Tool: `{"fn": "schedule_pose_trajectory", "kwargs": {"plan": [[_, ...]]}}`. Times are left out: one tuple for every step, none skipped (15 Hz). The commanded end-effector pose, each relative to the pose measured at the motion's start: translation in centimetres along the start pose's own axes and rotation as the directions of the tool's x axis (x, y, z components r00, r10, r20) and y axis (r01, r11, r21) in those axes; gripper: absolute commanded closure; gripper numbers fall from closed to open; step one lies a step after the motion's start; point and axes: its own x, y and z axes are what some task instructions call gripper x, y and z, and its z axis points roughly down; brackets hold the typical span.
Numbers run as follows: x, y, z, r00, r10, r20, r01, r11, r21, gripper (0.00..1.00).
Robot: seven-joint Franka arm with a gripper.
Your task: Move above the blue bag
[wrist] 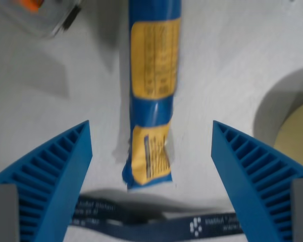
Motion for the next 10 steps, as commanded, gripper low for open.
{"fn": "schedule_pose_trajectory", "kwargs": {"plan": [[1.16, -0.01, 0.50, 0.997, 0.079, 0.026, -0.080, 0.996, 0.028, 0.00], [1.28, 0.04, 0.61, 0.997, 0.075, 0.026, -0.076, 0.997, 0.031, 0.00], [1.38, 0.08, 0.70, 0.997, 0.071, 0.027, -0.072, 0.997, 0.033, 0.00], [1.46, 0.12, 0.77, 0.997, 0.068, 0.028, -0.069, 0.997, 0.035, 0.00], [1.52, 0.14, 0.83, 0.998, 0.064, 0.029, -0.065, 0.997, 0.035, 0.00], [1.57, 0.15, 0.86, 0.998, 0.060, 0.030, -0.061, 0.997, 0.036, 0.00], [1.60, 0.16, 0.89, 0.998, 0.057, 0.031, -0.058, 0.998, 0.035, 0.00], [1.63, 0.17, 0.91, 0.998, 0.055, 0.032, -0.056, 0.998, 0.035, 0.00], [1.63, 0.17, 0.91, 0.998, 0.055, 0.032, -0.056, 0.998, 0.035, 0.00], [1.63, 0.17, 0.91, 0.998, 0.055, 0.032, -0.056, 0.998, 0.035, 0.00]]}}
